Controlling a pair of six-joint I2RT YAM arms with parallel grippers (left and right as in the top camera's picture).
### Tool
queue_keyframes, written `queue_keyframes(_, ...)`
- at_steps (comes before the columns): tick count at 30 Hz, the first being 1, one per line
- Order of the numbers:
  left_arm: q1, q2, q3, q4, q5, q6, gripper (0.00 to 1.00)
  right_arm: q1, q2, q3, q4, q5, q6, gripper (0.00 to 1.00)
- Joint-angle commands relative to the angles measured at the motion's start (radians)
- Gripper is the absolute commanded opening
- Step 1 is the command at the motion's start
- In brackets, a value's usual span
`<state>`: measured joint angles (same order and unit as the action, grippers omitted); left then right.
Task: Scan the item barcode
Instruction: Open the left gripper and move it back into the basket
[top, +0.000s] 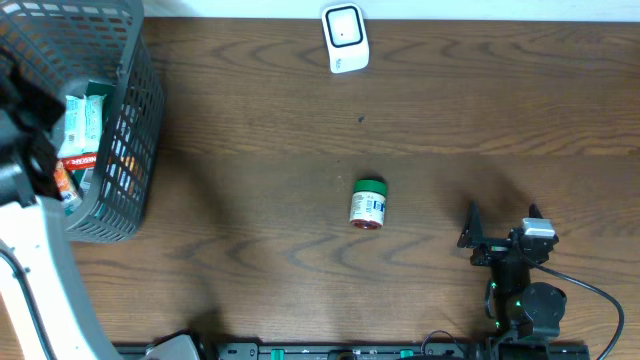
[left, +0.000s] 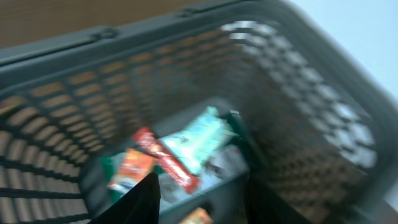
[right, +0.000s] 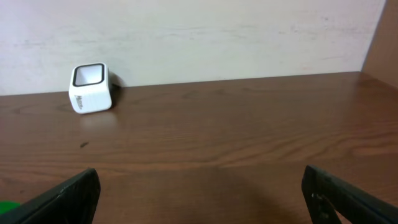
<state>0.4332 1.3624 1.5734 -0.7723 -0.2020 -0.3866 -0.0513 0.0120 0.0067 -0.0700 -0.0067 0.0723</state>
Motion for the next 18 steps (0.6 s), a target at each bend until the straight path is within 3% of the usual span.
queue_keyframes(1, 0.066, 0.058, 0.020, 0.003, -0.053, 0.021, 0.45, -0.007, -0.005, -0.002, -0.003, 0.002, 0.013, 0.99)
queue_keyframes(12, 0.159, 0.298, 0.020, -0.003, -0.053, 0.090, 0.60, -0.007, -0.005, -0.002, -0.003, 0.002, 0.013, 0.99)
queue_keyframes(18, 0.167, 0.431, 0.020, -0.003, -0.054, 0.125, 0.76, -0.007, -0.005, -0.002, -0.003, 0.002, 0.013, 0.99)
